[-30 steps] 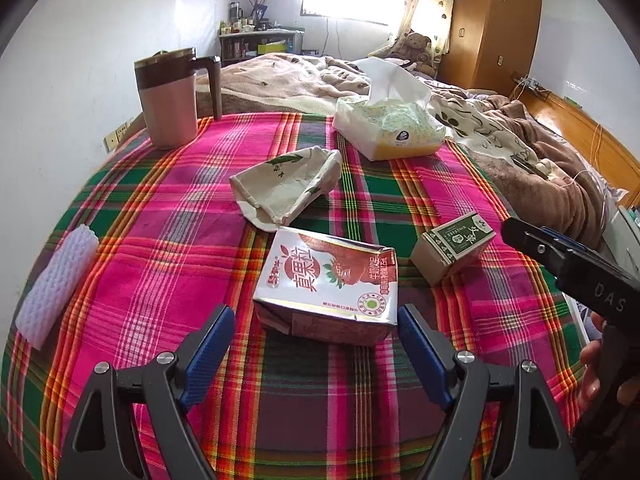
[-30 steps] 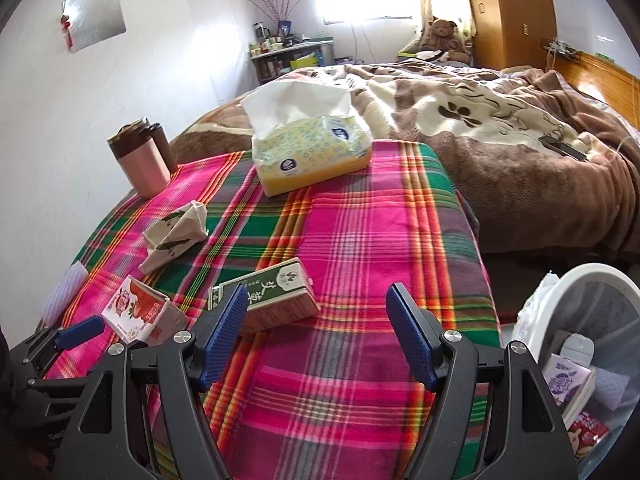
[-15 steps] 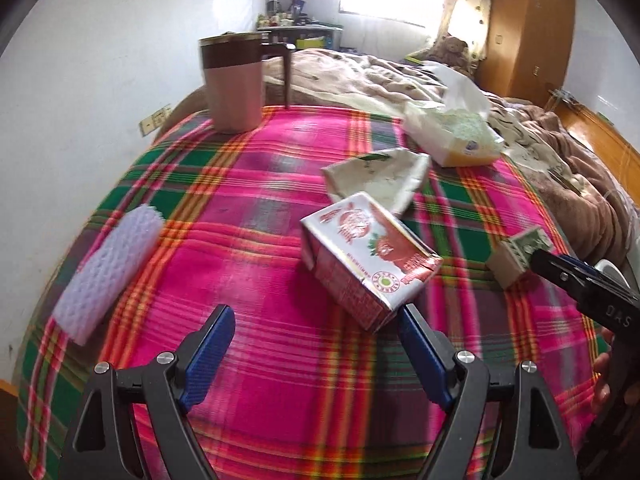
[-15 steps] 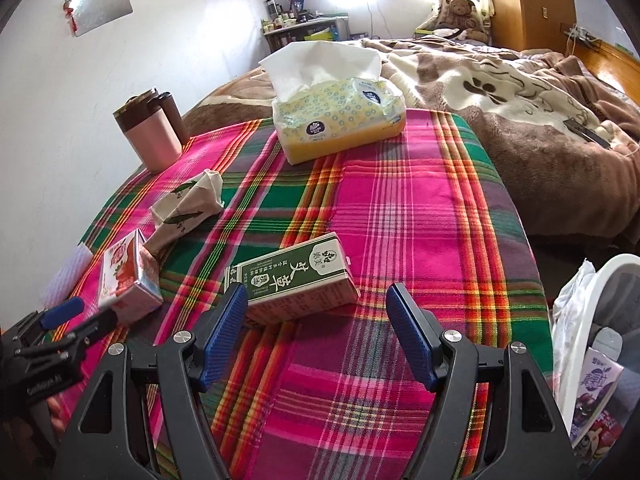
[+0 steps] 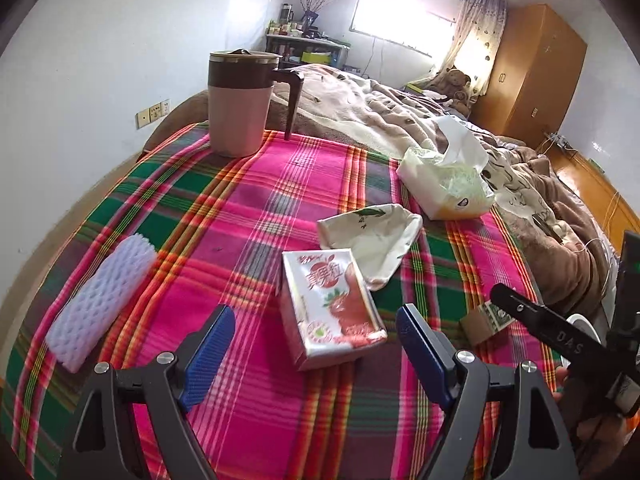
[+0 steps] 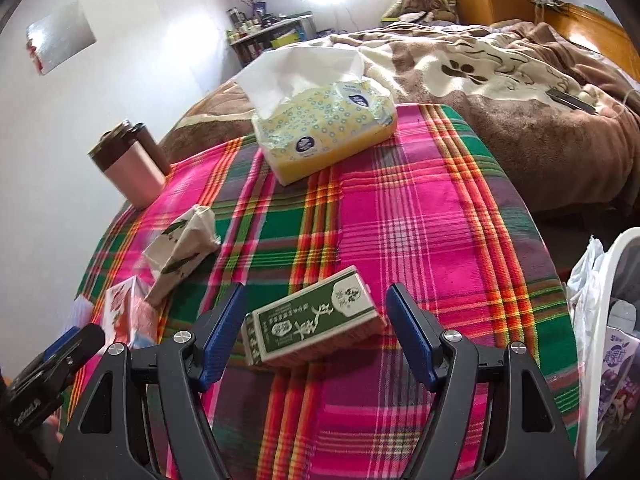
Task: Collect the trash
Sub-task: 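Move left tool to the red strawberry juice box while right tool reaches the green box, then close right tool on the green herbal box while left tool closes on the strawberry box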
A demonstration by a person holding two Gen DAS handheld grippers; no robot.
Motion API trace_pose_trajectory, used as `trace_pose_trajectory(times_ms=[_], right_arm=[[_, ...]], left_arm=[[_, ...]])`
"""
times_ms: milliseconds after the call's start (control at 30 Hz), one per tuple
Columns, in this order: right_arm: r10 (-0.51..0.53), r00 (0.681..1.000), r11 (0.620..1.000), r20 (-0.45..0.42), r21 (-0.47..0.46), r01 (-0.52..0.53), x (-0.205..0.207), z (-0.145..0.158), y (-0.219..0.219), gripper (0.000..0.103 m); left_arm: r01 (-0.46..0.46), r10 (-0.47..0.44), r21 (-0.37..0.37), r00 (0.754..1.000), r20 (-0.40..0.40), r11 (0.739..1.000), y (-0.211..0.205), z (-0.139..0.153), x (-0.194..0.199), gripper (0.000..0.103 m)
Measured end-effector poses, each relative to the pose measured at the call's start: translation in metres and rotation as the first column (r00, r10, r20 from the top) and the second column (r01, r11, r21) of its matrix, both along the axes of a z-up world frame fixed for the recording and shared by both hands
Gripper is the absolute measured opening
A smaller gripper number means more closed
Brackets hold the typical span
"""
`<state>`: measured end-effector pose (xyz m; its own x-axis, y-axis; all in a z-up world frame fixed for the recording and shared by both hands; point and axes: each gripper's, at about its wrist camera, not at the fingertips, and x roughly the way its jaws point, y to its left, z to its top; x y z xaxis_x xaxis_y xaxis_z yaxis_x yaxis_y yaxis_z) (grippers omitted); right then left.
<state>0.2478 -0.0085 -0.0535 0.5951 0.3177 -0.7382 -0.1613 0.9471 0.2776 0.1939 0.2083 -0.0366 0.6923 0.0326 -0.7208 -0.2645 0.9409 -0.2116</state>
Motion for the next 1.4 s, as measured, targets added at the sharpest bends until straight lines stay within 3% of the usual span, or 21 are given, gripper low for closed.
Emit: trace_pose_trajectory(times_ms=[233,567,967,1200,1233,1400], right_arm=[[-0.011,0.999,1.000,-0.042,-0.021,0.011,0.010,-0.009,0.004,0.073],[0.061,0.997,0.980,-0.043,-0.189,-0.068,-0.008,-0.011,0.003,0.073],[0.010,0.999,0.983,-0.033,-0.185,-0.016,-0.018,-0.011,-0.016,0.073],[-0.003,1.000,0.986,-0.021,-0.169,0.000,-0.023,-0.012,-0.019,0.073],[-0.003,1.000,0.986,-0.020,-0.164,0.000,-0.024,-0.012,-0.020,0.070],[-0.002,1.000,0.986,-0.013,-0.169,0.000,-0.027,-0.011,-0.022,0.036]], left_arm=[[0.013,-0.015,-0.028,0.999,-0.050,1.000,-0.001,-0.014,0.019,0.083],[0.003,-0.004,-0.006,0.997,-0.081,1.000,0.002,-0.022,0.025,0.083],[-0.004,0.005,0.010,0.995,-0.104,1.000,-0.002,-0.032,0.034,0.083],[0.000,0.001,0.011,0.996,-0.090,1.000,-0.004,-0.030,0.033,0.065],[0.004,-0.003,0.013,0.996,-0.088,1.000,-0.005,-0.030,0.033,0.063],[0.019,-0.016,0.034,0.997,-0.073,0.999,-0.010,-0.026,0.029,0.063]])
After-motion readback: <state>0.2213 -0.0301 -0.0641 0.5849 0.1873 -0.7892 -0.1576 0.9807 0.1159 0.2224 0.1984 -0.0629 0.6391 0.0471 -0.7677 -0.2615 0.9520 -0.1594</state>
